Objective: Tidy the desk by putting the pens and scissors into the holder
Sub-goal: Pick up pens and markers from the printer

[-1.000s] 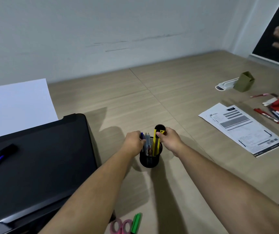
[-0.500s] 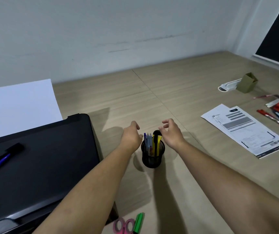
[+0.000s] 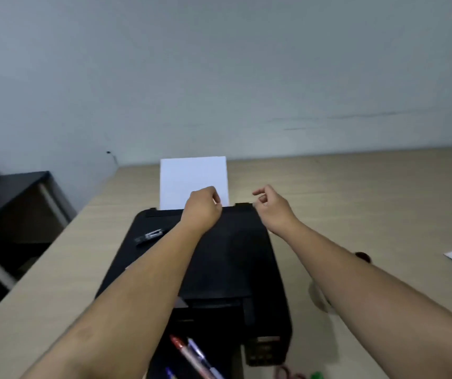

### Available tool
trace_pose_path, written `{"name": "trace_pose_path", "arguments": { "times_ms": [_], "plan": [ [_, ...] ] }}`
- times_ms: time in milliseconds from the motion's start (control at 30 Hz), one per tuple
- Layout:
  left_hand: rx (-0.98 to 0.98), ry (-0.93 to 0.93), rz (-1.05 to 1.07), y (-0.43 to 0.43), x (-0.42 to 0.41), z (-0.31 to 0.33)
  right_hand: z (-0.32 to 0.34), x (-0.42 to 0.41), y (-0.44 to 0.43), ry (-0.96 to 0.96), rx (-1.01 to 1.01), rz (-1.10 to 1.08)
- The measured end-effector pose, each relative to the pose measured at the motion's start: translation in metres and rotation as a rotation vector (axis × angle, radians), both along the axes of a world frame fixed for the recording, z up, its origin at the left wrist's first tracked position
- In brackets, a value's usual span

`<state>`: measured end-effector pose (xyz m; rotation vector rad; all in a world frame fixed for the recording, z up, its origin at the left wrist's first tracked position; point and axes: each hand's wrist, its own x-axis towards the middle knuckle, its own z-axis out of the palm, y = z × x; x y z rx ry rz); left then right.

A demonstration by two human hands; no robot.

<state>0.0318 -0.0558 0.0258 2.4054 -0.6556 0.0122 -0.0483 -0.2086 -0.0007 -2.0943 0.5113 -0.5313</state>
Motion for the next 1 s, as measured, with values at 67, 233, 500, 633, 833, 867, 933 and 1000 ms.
{"name": "trace_pose_path", "arguments": {
  "times_ms": [67, 233, 500, 633, 833, 867, 933, 1000],
  "plan": [
    [0.036, -0.011, 0.113, 0.052, 0.02, 0.001, 0.0, 0.023, 0.043, 0.052, -0.031, 0.124],
    [0.113, 0.0, 0.27, 0.15, 0.054, -0.014, -0.011, 0.062, 0.125, 0.204, -0.126, 0.386],
    [0.226, 0.041, 0.144, 0.174, 0.076, -0.051, -0.044, 0.084, 0.169, 0.389, -0.316, 0.46],
    [0.294, 0.004, 0.048, 0.158, 0.089, -0.058, -0.051, 0.088, 0.166, 0.382, -0.399, 0.439],
    [0.421, 0.057, -0.008, 0.141, 0.097, -0.066, -0.057, 0.077, 0.144, 0.337, -0.614, 0.368],
    [0.438, 0.055, -0.015, 0.139, 0.098, -0.067, -0.058, 0.073, 0.139, 0.344, -0.662, 0.348],
    [0.472, 0.052, -0.033, 0.138, 0.098, -0.066, -0.061, 0.066, 0.13, 0.373, -0.718, 0.328],
    [0.439, 0.065, -0.042, 0.136, 0.096, -0.06, -0.059, 0.058, 0.12, 0.382, -0.692, 0.299]
  ]
}}
